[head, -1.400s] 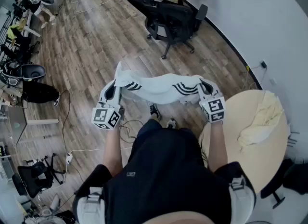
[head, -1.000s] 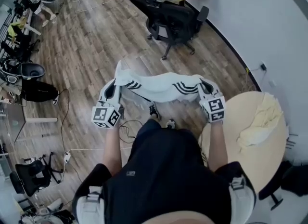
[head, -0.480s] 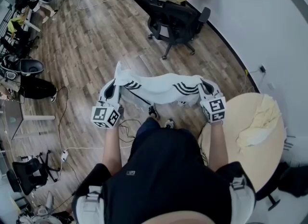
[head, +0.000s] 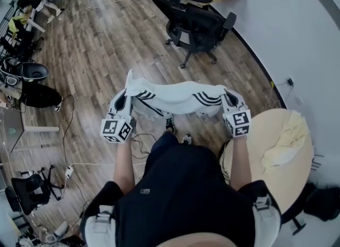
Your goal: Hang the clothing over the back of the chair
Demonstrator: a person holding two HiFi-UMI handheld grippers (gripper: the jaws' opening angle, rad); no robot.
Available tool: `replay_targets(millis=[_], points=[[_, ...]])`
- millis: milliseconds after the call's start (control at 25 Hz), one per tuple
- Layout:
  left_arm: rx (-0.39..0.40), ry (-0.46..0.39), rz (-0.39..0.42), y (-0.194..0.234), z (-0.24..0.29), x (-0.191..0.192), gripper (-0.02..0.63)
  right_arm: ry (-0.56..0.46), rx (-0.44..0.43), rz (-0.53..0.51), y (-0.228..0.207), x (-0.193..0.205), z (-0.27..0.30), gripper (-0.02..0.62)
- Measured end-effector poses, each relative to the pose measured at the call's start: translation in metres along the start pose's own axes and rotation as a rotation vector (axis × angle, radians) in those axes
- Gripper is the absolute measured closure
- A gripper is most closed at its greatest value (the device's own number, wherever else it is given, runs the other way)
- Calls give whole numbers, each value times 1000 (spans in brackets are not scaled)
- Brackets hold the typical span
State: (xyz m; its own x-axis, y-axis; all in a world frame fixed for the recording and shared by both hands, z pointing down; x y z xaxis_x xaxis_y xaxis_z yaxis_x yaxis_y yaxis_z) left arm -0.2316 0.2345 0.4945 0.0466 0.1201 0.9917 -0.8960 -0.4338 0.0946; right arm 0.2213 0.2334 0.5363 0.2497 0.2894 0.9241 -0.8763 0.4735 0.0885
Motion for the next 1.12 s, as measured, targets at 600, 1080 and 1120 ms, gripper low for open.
replay_targets(millis=[600,1080,1120], points=[[-27,9,-29,67,38,-4,591,41,10,6,0,-33,69,586],[-5,7,-35,113,94,-14,592,27,59,12,-17,-55,122,586],[0,4,-34,115,99,-15,592,31,63,16,-19,-56,125,586]])
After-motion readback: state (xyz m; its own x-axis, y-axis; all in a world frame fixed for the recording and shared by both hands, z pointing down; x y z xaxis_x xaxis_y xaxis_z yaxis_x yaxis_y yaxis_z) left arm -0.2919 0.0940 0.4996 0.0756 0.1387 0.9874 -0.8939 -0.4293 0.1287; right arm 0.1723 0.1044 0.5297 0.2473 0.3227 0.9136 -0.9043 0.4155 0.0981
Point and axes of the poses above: the fingertips, and each gripper's own axes: z forward along the fingers, y to its left, x out of its underside, the point moved 9 cm from there along -z, backward along the fingers, and after that the axes turned 3 degrees about z, right-handed, at the moved point
